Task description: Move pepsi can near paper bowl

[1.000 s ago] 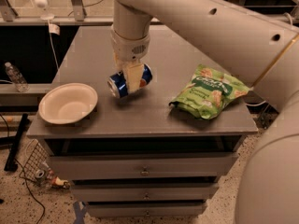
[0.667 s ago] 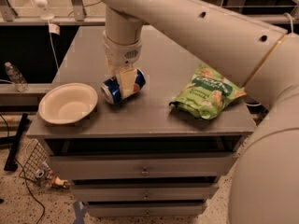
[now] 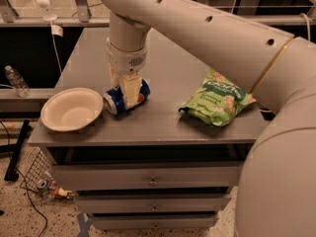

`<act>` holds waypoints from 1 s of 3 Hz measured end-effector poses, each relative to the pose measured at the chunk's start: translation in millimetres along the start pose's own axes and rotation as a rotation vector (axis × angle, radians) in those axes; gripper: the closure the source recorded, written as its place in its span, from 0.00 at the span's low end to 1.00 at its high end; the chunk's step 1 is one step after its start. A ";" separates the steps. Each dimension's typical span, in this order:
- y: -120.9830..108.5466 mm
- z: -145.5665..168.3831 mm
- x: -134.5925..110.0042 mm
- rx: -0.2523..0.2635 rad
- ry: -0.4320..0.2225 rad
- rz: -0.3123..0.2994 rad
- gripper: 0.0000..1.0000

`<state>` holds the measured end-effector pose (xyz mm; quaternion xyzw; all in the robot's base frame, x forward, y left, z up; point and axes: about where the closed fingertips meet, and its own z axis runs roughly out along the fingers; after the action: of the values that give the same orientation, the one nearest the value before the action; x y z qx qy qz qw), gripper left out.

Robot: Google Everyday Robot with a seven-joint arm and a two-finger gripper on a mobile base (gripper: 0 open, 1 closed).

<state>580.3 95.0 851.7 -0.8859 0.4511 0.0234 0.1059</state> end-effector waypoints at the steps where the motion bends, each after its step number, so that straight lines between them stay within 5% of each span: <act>1: -0.8 1.4 -0.5 0.001 -0.001 -0.001 0.36; 2: -1.5 2.9 -0.9 0.003 -0.002 -0.001 0.13; 3: -2.2 4.2 -1.3 0.004 -0.003 -0.002 0.00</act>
Offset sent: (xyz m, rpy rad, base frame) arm 0.0004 0.0010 -0.0012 0.0017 -0.0005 0.0007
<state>581.5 98.1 848.2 -0.8861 0.4501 0.0237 0.1083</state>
